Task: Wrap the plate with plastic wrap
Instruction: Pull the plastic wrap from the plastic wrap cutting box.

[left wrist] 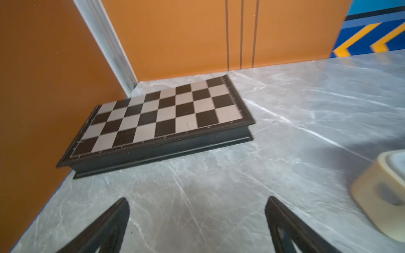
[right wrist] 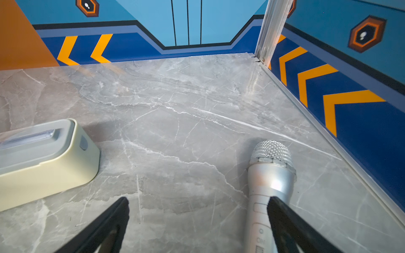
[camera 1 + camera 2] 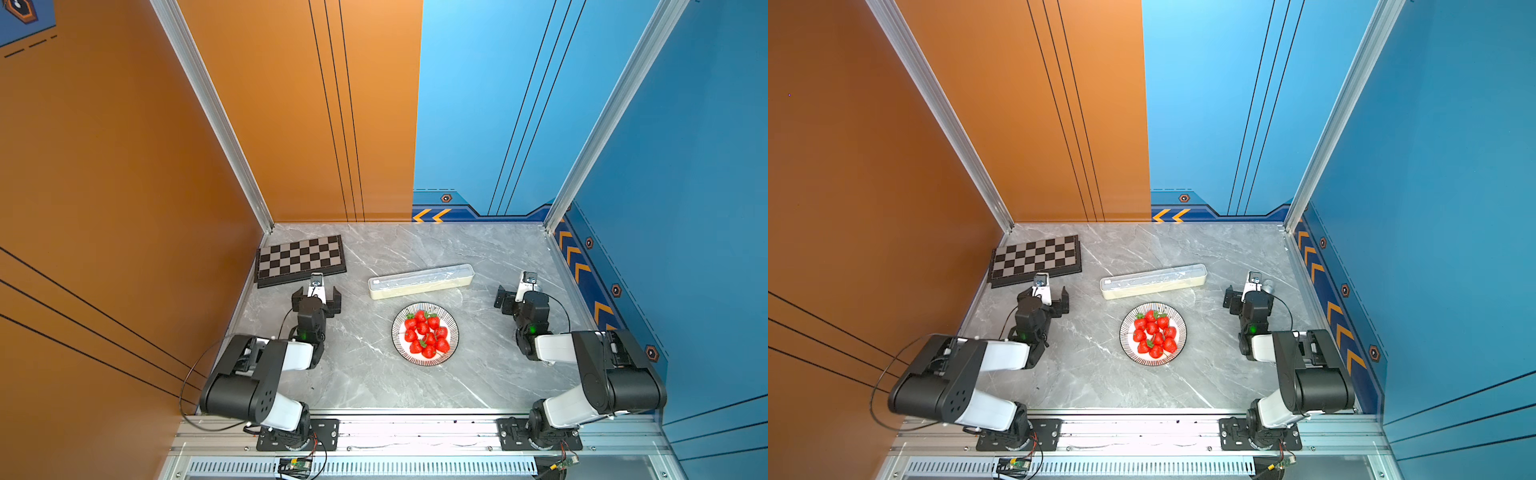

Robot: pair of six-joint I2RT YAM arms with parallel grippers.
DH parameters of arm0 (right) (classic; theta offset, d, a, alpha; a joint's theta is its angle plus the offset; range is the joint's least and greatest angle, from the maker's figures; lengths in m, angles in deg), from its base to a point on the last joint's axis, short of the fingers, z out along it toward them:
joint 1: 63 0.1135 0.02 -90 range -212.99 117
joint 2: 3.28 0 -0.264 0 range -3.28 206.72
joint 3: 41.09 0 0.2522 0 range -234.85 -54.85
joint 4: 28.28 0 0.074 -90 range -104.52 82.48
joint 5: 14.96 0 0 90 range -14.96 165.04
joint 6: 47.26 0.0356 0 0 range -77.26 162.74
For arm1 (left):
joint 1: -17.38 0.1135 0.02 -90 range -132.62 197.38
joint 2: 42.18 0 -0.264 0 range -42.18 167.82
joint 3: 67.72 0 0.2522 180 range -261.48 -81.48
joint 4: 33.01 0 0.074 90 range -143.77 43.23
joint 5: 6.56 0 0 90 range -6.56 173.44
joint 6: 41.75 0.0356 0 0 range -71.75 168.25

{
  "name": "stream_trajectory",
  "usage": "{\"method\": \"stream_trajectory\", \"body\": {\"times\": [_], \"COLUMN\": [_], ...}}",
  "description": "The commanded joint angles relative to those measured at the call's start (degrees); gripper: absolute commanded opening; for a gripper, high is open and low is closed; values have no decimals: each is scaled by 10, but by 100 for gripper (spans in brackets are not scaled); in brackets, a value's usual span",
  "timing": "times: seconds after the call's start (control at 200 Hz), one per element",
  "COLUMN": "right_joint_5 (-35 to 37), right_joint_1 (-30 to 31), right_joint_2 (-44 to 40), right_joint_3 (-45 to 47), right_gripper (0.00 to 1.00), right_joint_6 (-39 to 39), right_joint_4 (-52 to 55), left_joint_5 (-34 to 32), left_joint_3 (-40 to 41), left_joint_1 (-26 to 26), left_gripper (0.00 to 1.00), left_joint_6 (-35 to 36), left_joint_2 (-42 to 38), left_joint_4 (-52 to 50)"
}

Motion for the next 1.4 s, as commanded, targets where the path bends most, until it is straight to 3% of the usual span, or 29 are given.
{"method": "stream_trajectory", "body": {"times": [0.0, 0.11, 0.28, 0.435, 0.601, 0.721, 0.861, 1.106, 1.382, 1.397], "right_joint_5": [22, 22, -45, -159, -259, -287, -297, -328, -329, -330], "right_joint_1": [-6, -6, -5, -3, 6, 32, 49, 75, 88, 88], "right_joint_2": [-72, -142, -215, -214, -169, -126, -61, 47, 97, 99], "right_joint_3": [-6, -46, -131, -194, -211, -205, -218, -241, -247, -248], "right_gripper": [100, 100, 100, 100, 100, 100, 97, 89, 86, 86], "right_joint_6": [13, 21, 84, 174, 286, 351, 403, 475, 505, 506], "right_joint_4": [46, 184, 386, 492, 495, 433, 387, 292, 243, 242], "left_joint_5": [-57, -80, -62, 44, 178, 277, 360, 409, 428, 431], "left_joint_3": [9, -27, -120, -242, -296, -308, -332, -333, -352, -353], "left_joint_1": [-49, -75, -106, -93, -83, -83, -84, -86, -88, -88], "left_gripper": [99, 99, 99, 100, 100, 97, 95, 93, 88, 83], "left_joint_6": [77, 67, -56, -268, -424, -519, -568, -622, -646, -648], "left_joint_2": [-58, -92, -117, -111, -77, -35, 28, 113, 171, 174], "left_joint_4": [4, -61, -232, -473, -581, -584, -565, -474, -405, -402]}}
